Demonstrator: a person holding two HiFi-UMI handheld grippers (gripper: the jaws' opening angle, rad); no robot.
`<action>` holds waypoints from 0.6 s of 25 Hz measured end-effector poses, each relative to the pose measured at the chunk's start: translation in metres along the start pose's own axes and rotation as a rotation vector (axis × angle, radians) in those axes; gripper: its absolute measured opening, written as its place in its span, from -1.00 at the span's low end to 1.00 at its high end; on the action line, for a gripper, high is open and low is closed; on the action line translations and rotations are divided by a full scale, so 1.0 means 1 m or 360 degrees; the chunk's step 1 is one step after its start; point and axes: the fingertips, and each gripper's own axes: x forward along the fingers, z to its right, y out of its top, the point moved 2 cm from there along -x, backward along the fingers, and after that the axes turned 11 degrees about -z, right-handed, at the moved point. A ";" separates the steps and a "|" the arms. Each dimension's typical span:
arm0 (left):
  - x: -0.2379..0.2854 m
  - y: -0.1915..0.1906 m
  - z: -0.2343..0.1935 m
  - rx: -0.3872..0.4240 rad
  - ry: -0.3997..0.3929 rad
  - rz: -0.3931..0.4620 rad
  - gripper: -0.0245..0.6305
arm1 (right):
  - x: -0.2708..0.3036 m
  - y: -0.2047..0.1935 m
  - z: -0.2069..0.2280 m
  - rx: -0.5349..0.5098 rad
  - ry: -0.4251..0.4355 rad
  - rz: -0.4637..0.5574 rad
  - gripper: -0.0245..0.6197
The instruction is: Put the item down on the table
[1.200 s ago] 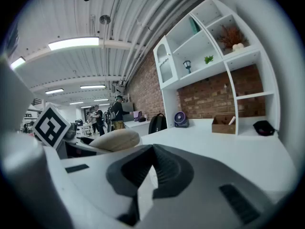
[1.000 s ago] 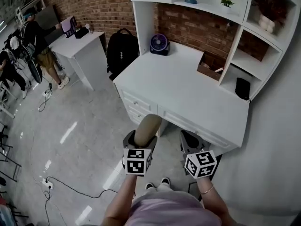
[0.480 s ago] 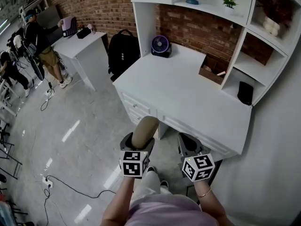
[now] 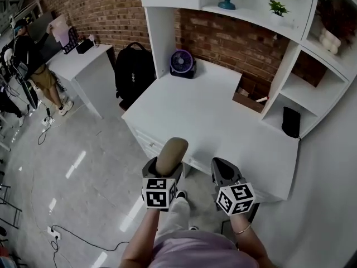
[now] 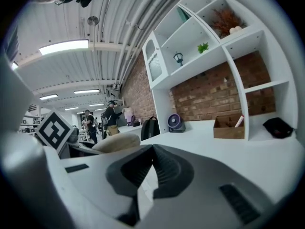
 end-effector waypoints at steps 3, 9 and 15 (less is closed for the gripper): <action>0.030 0.031 -0.016 0.0013 -0.0036 -0.0002 0.26 | 0.031 0.023 0.016 0.0004 -0.0048 0.0003 -0.92; 0.084 0.083 -0.044 0.0082 -0.0104 -0.0030 0.26 | 0.083 0.061 0.040 0.0040 -0.0153 0.0030 -0.92; 0.127 0.121 -0.065 0.0133 -0.0169 -0.0046 0.26 | 0.120 0.085 0.055 0.0071 -0.0241 0.0040 -0.92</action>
